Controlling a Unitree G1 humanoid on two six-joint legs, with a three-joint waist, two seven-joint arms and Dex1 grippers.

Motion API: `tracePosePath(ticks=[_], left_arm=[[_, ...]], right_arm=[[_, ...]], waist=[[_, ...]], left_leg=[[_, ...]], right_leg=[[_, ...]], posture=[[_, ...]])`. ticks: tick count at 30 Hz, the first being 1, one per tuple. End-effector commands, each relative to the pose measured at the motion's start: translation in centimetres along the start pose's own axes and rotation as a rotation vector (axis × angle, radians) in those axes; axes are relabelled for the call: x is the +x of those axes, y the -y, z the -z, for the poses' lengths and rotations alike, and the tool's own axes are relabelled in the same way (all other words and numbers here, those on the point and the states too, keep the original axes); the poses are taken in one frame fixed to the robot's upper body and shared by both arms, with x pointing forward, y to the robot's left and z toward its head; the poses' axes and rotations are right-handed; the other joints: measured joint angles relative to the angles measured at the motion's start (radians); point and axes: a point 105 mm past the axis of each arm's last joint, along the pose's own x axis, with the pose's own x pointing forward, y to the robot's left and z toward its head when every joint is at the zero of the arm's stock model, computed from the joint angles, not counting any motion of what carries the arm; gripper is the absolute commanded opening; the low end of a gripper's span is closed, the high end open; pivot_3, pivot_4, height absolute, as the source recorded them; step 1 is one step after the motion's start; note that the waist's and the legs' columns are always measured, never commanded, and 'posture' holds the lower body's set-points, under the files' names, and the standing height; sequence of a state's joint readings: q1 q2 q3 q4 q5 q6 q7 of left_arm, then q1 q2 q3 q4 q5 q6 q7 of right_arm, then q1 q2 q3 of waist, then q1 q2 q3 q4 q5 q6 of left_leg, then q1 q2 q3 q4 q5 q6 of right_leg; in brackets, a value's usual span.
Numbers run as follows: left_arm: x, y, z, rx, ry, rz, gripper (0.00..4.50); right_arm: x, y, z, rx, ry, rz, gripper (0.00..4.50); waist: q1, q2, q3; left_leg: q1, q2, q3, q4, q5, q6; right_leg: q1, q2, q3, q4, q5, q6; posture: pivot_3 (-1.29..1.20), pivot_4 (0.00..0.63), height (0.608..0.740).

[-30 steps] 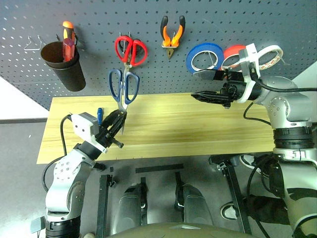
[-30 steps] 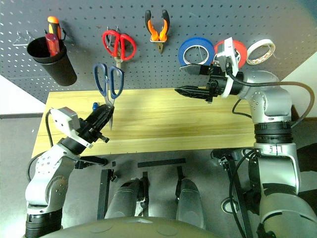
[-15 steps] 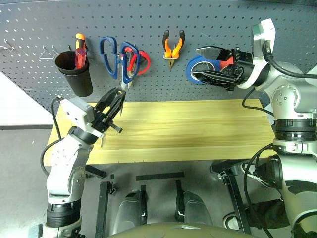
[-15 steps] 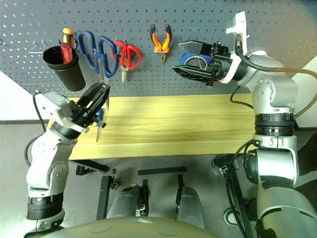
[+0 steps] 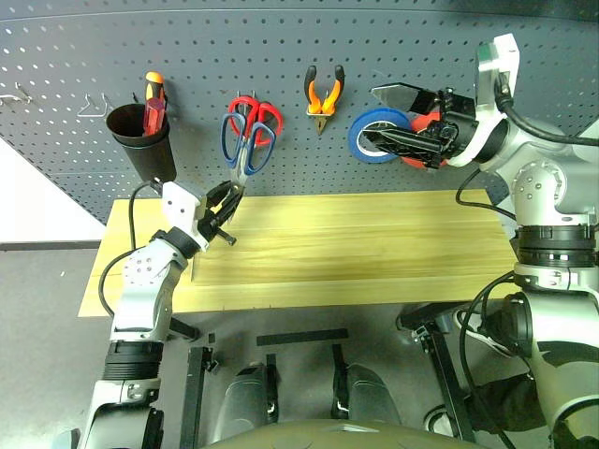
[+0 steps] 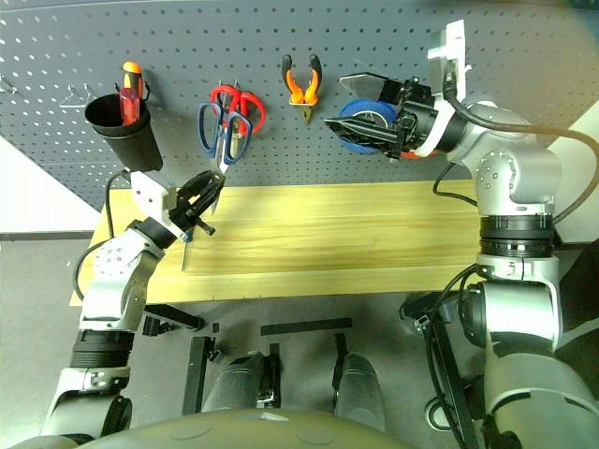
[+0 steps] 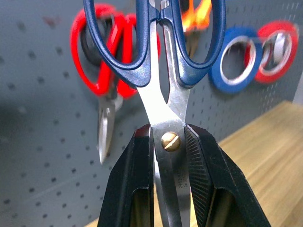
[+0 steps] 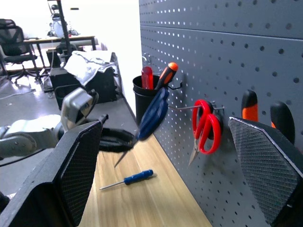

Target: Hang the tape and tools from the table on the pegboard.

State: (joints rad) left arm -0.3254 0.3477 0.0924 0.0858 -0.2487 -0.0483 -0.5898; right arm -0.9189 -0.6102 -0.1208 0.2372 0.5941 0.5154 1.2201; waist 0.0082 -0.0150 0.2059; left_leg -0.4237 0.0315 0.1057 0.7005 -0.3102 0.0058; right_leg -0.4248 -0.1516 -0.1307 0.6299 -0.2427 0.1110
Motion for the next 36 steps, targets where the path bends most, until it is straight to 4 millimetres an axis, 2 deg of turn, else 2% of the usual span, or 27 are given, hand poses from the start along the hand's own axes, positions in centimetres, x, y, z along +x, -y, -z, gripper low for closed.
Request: tracePosePath(ticks=[1,14,24,27,31,33,36], left_arm=[[0.8,-0.1,-0.8,0.040,0.058,0.007,0.63],[2.1,0.2,-2.8,0.058,0.139,0.002,0.63],[4.4,-1.0,-1.9,0.054,0.036,-0.054,0.63],[5.2,-1.9,-1.5,0.047,-0.003,-0.089,0.63],[5.5,-2.2,-0.9,0.067,-0.050,-0.087,0.63],[5.4,-2.7,-0.5,0.064,-0.071,-0.117,1.34],[5.3,-3.0,-0.6,0.053,-0.067,-0.131,2.18]], right_arm=[[-0.3,-0.4,-1.5,-0.053,0.029,-0.001,4.50],[-0.8,-0.6,-1.2,-0.059,-0.002,0.017,4.50],[-1.0,-0.3,-0.9,-0.069,-0.022,0.037,4.50],[-1.0,-0.3,-0.7,-0.074,-0.031,0.045,4.50],[-1.0,-0.2,-0.5,-0.081,-0.037,0.055,4.50],[-1.1,-0.2,-0.4,-0.086,-0.039,0.059,4.50],[-1.2,-0.1,-0.5,-0.092,-0.035,0.069,4.50]], waist=[[-0.002,0.000,0.000],[-0.026,0.000,-0.001],[-0.025,0.000,-0.009],[-0.025,0.000,-0.009],[-0.028,0.000,-0.010],[-0.028,0.000,-0.010],[-0.029,0.000,-0.010]], left_leg=[[0.000,0.000,0.000,0.000,0.000,0.000],[0.000,0.000,0.000,0.000,0.000,0.000],[0.001,0.000,0.000,0.000,0.000,0.000],[0.001,0.000,0.000,0.001,0.000,0.000],[0.001,0.000,0.000,0.001,0.000,0.000],[0.001,0.000,0.000,0.001,0.000,0.000],[0.002,0.000,0.000,0.001,0.000,0.000]], right_leg=[[0.000,0.000,0.000,0.000,0.000,0.000],[0.000,0.000,0.000,0.000,0.000,0.000],[0.000,-0.001,0.000,0.001,0.000,0.000],[0.001,0.000,0.000,0.001,0.000,0.000],[0.001,0.000,0.000,0.001,0.000,0.000],[0.001,0.000,0.000,0.001,0.000,0.000],[0.001,0.000,0.000,0.001,0.000,0.000]], posture=[[-0.04,0.109,0.738],[-0.06,0.114,0.738],[-0.06,0.112,0.738],[-0.06,0.112,0.738],[-0.06,0.114,0.738],[-0.06,0.112,0.738],[-0.06,0.111,0.738]])
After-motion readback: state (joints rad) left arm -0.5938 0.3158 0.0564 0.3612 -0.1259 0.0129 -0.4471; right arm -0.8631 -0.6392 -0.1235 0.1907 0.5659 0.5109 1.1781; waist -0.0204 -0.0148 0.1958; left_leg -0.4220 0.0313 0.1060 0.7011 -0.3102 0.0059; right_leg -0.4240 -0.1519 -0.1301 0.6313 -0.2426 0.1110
